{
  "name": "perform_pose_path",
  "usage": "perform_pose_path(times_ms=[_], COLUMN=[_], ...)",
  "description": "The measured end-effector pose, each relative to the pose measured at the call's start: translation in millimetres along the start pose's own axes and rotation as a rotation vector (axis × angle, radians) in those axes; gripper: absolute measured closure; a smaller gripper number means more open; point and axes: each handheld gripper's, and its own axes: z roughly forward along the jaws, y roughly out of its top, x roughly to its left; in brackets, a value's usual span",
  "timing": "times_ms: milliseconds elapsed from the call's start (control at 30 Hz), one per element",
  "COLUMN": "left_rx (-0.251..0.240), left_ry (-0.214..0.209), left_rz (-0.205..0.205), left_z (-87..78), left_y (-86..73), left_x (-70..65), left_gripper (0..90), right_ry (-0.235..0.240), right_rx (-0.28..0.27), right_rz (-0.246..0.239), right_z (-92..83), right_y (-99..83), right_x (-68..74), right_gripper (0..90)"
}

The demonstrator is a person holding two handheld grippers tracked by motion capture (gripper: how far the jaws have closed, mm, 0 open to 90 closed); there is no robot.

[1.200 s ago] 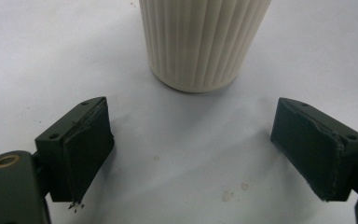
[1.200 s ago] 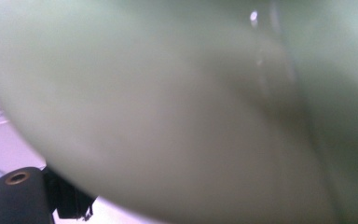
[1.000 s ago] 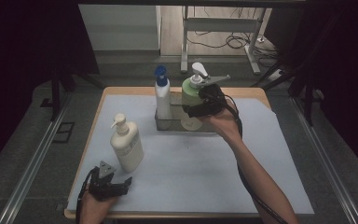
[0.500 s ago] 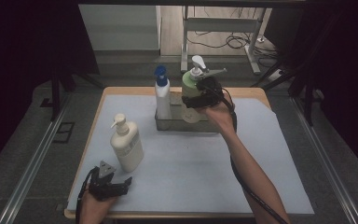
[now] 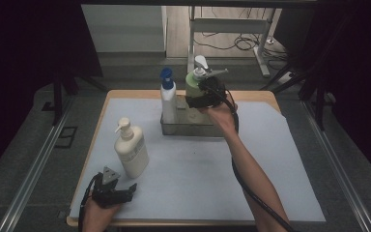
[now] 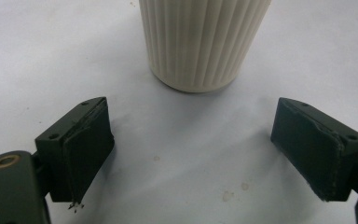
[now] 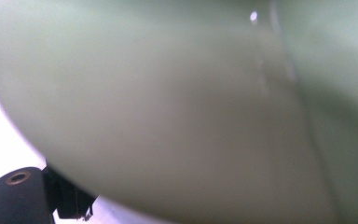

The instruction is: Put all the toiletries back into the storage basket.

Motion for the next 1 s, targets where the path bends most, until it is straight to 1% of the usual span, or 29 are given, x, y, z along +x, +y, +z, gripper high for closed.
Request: perform_pose_path(times_ms=[200,433,667,833,1000], left_rx=[0.0,0.0,0.0,0.001,0.001], left_ry=[0.0,0.0,0.0,0.0,0.001], left_rz=[0.0,0.0,0.0,0.0,0.001], left_z=[0.0,0.0,0.0,-0.1,-0.1], left_y=[0.0,0.0,0.0,0.0,0.0], left_x=[0.0,0.0,0.0,0.0,0.0], left_gripper=[12.0,12.0,12.0,12.0,12.0], right_ry=[-0.006,-0.008,0.011,0.019,0.025], right_rx=[0.01,0.021,0.035,0.05,0.059], right_rz=[0.003,0.005,0.009,0.001,0.011], right_z=[10.9,18.3,24.0,28.6,31.7], right_y=[-5.4,-12.0,-17.4,-22.6,-27.5], right_x=[-1.5,-3.8,-3.3,-2.6,-3.4], right_gripper=[11.6,11.6,11.6,11.6,11.7])
